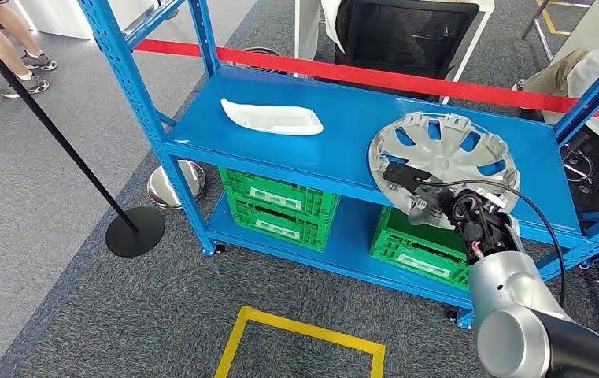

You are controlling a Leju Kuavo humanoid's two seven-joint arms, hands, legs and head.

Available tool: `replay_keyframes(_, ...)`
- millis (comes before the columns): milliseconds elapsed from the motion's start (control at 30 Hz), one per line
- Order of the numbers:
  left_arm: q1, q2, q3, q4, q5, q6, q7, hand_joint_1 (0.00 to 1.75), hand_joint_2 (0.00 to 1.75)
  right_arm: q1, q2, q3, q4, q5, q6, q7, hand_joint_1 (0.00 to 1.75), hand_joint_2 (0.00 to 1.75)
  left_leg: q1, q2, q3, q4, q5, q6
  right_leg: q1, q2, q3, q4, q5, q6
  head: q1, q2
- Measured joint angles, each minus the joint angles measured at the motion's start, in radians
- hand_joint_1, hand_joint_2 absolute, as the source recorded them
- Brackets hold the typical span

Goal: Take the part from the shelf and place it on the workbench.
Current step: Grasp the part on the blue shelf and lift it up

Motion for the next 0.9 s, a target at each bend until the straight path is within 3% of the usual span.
replay_keyframes(900, 0.0, 0.0, 0.019, 0.0, 0.016, -0.04, 0.014, 0.0, 0.0, -0.001, 0.015, -0.013, 0.002, 0.007, 0.0, -0.002, 1.75, 1.75, 0.0, 0.0, 0.0, 0.0, 0.0, 0.0, 0.0, 0.0, 0.001, 0.0, 0.0, 0.0, 0.0, 0.0)
